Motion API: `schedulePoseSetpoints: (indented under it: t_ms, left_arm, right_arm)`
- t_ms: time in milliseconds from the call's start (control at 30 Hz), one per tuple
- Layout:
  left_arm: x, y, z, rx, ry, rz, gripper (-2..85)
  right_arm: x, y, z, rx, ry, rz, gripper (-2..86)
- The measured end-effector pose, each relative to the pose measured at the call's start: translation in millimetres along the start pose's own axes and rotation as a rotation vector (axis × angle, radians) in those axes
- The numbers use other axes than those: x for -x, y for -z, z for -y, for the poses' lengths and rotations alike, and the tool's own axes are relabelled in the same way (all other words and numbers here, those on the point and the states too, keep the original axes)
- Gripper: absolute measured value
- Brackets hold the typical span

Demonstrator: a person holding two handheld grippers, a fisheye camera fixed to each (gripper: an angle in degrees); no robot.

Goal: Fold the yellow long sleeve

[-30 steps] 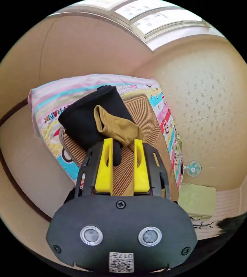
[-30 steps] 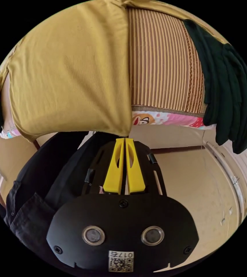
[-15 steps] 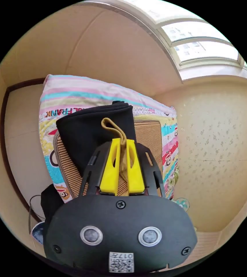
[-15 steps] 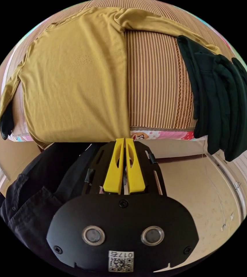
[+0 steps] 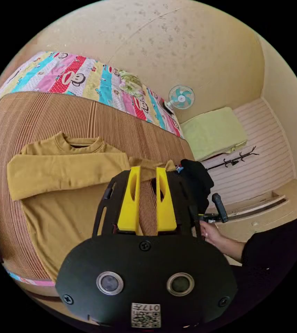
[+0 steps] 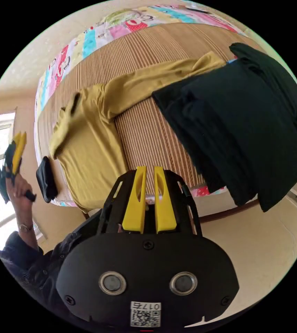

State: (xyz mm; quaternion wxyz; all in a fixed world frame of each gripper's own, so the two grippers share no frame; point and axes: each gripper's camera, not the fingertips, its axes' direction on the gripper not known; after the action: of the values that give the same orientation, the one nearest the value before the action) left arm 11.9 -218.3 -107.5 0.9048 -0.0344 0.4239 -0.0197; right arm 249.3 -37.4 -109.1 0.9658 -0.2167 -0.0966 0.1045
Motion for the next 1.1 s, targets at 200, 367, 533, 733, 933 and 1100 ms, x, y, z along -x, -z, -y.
schedulePoseSetpoints:
  t_ms: [200,367,533,733,933,1100]
  left_arm:
    - [0,-27,-65,0.184,0.138,0.106,6.7]
    - [10,-16,-96,0.233,0.241,0.211,6.7]
    - [17,-4,-116,0.21,0.364,0.275,6.6]
    - [13,13,-132,0.157,0.422,0.285,6.4]
    - [17,39,-154,0.1,0.447,0.271,5.3]
    - [27,69,-179,0.058,0.452,0.272,5.3]
  right_arm:
    - [-75,57,115,-0.181,-0.111,0.097,5.1]
    - [-119,-9,220,-0.046,-0.378,-0.154,7.6]
    - [-143,-74,243,0.022,-0.557,-0.253,7.4]
    - [-109,-42,207,-0.237,-0.468,-0.188,1.6]
    - [90,38,92,-0.581,0.069,0.157,0.5]
    - [290,-5,11,-0.477,0.431,0.429,0.7]
